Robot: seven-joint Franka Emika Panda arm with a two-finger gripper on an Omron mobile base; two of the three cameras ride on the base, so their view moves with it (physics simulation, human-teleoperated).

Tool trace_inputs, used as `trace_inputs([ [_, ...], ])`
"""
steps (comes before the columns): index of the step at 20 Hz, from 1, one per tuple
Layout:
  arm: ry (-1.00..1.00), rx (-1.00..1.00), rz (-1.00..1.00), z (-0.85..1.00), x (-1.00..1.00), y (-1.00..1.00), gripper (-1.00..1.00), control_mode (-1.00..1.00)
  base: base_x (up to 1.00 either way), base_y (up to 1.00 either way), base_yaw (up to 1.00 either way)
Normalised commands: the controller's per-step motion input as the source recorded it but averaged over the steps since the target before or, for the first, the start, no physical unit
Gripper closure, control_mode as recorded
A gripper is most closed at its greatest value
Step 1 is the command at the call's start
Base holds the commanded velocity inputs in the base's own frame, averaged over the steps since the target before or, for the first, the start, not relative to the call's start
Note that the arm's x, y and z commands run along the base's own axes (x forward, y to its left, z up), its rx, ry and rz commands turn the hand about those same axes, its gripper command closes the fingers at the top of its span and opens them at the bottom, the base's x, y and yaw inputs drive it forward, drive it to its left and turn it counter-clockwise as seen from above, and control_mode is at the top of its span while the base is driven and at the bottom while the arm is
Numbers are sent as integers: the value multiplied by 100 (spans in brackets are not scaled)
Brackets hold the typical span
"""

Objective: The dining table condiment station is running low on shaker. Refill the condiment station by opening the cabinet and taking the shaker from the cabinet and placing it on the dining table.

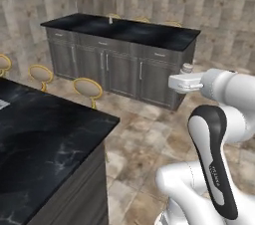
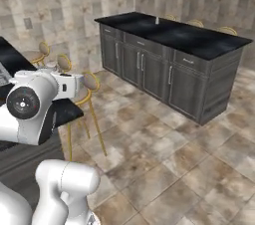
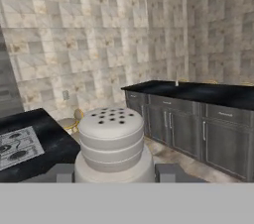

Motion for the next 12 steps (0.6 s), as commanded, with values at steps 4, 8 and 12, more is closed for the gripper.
trace_inputs([
  [4, 0, 0, 0, 0, 0, 0, 100, 100, 94, -100, 18],
  [8, 0, 0, 0, 0, 0, 0, 100, 100, 90, -100, 18],
  [12, 0, 0, 0, 0, 0, 0, 100, 100, 85, -100, 18],
])
